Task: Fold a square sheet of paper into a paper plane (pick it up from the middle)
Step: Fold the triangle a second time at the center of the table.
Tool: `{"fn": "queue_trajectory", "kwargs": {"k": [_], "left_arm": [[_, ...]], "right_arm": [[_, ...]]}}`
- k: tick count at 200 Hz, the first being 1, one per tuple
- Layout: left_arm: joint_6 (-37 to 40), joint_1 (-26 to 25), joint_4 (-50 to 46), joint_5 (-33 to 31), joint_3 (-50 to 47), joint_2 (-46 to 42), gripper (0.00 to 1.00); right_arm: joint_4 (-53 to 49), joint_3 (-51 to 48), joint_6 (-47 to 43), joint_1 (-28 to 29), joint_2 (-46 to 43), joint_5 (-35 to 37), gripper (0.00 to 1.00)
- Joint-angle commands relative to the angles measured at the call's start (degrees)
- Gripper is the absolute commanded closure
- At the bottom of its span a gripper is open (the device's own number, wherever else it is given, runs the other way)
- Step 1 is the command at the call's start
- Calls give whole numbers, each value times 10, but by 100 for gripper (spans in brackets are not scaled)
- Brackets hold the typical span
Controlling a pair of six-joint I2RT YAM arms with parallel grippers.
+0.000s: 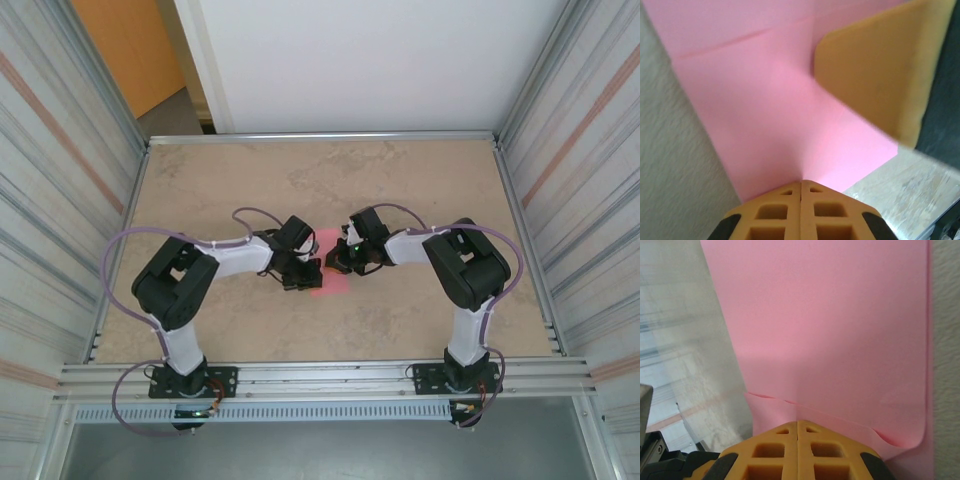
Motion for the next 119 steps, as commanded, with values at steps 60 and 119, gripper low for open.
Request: {"fn": "queue_trajectory", "kwargs": {"k": [60, 119], "left_arm": [[7, 23, -89, -10, -52, -104, 98], [-41, 24, 9, 8, -26, -84, 97]], "right_arm": [[-111, -29, 10, -1, 68, 104, 100], [-114, -21, 10, 1, 68, 101, 100]]}}
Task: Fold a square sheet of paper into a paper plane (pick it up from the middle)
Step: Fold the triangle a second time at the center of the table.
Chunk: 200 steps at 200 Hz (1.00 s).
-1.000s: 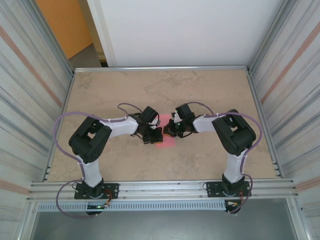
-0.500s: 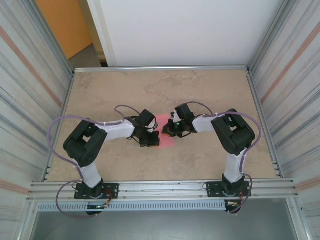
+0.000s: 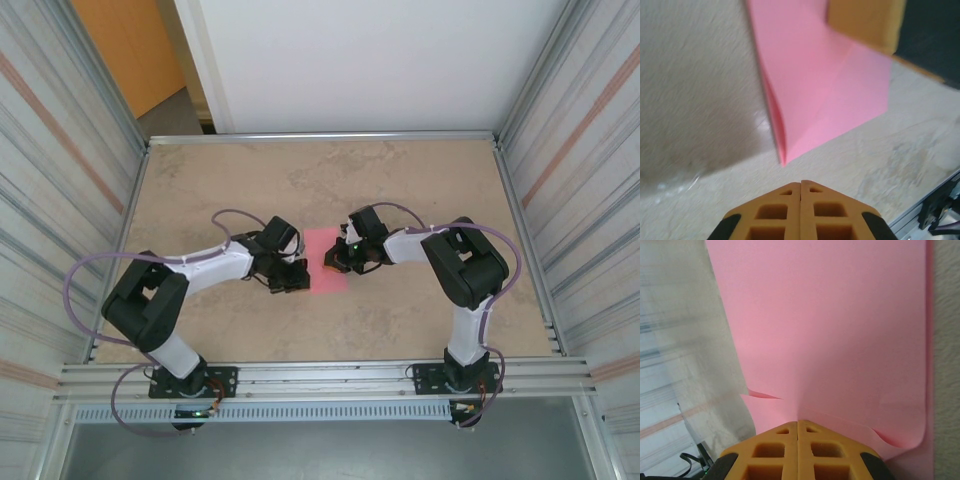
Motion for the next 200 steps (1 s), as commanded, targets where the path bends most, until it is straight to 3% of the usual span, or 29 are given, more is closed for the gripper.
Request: {"fn": "queue_trajectory", "kwargs": {"k": [1, 51, 93, 200], "left_arm": [[-25, 1, 36, 11, 18, 19, 97], [-39, 0, 55, 16, 24, 61, 97], [-34, 0, 22, -19, 20, 75, 98], [-19, 0, -16, -26, 13, 109, 100]], "right_arm": [[-114, -31, 10, 1, 64, 102, 100], [-114, -29, 10, 0, 60, 100, 100], [-116, -26, 7, 0, 52, 95, 100], [-180, 62, -84, 27, -71, 65, 91]]}}
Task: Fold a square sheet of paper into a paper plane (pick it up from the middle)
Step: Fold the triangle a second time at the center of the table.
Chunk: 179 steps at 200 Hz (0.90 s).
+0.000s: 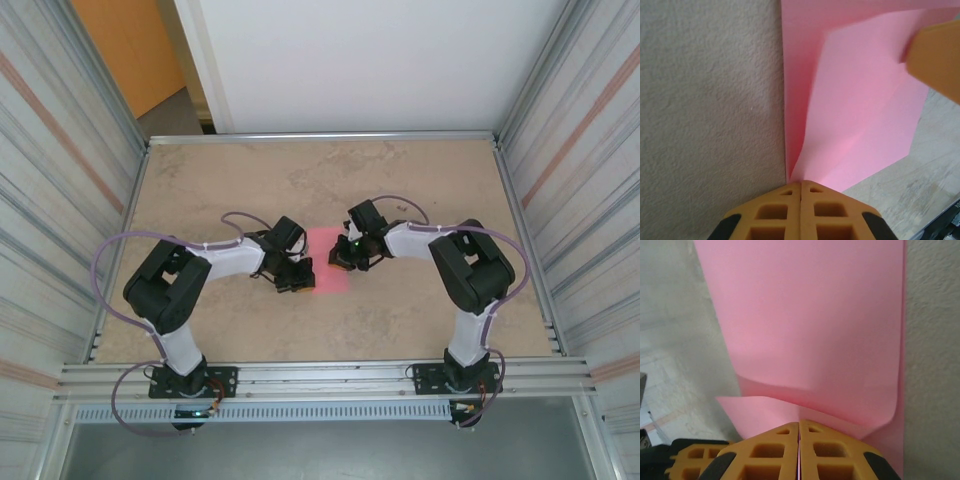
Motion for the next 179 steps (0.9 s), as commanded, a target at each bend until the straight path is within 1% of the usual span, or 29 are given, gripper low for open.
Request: {"fn": "queue_trajectory", "kwargs": {"k": [1, 28, 46, 83, 118, 155, 179], "left_arm": [[9, -1, -51, -24, -9, 27, 100], [8, 0, -47, -18, -6, 29, 100], [6, -1, -45, -17, -9, 26, 100], [2, 0, -38, -11, -8, 17, 100], [-1, -1, -27, -1, -7, -6, 100], [-17, 1, 38, 24, -15, -45, 100], [-28, 1, 68, 26, -22, -47, 98]], "right_arm": [[-50, 19, -39, 23, -32, 12, 91], [-50, 14, -37, 54, -15, 8, 95], [-33, 8, -25, 61, -3, 3, 97], [-24, 8, -21, 59, 22, 3, 98], [-27, -3, -13, 46, 41, 20, 100], [-26, -14, -11, 43, 50, 20, 100], [-22, -17, -9, 43, 50, 19, 100]]}}
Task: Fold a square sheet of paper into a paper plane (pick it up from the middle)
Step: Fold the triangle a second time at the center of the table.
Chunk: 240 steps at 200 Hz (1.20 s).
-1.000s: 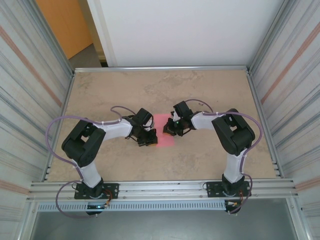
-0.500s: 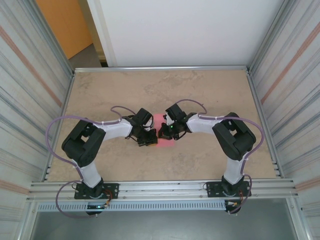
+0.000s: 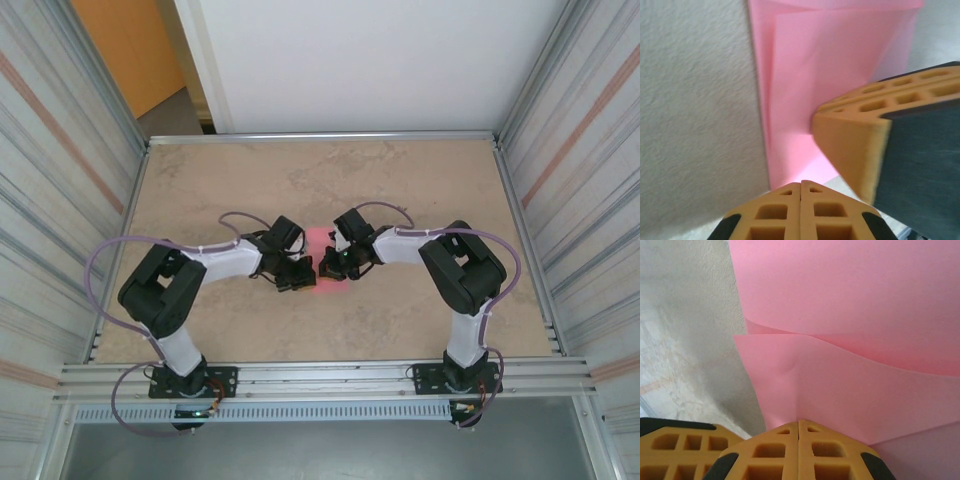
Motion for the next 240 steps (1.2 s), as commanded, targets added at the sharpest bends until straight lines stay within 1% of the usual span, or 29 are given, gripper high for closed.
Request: {"fn": "queue_trajectory", "kwargs": {"k": [1, 25, 61, 109, 123, 134, 164, 203, 229, 240], "left_arm": [[-17, 1, 40, 12, -10, -21, 98], [-22, 1, 43, 11, -13, -2, 98], [-33, 1, 24, -3, -22, 25, 100], [-41, 1, -29, -24, -27, 43, 100], [-44, 2, -46, -31, -31, 42, 100], [-47, 5, -55, -25, -36, 44, 100], [-64, 12, -39, -15, -61, 48, 100], [-57, 12, -40, -10, -59, 41, 100], [-32, 12, -34, 10, -22, 22, 100], [-20, 12, -35, 19, 4, 9, 98]], "right_arm": [[-19, -20, 10, -6, 26, 32, 100], [-15, -21, 10, -7, 26, 28, 100], [-11, -22, 13, -8, 27, 24, 100], [-8, -22, 1, -18, 28, 27, 100], [-7, -21, -9, -30, 25, 29, 100], [-4, -22, -14, -46, 21, 30, 100], [17, -15, -30, -96, 19, 20, 99], [-5, 18, -55, -152, 31, 38, 99], [-35, 36, -64, -161, 3, 43, 97], [-44, 36, -63, -156, -21, 43, 96]]}}
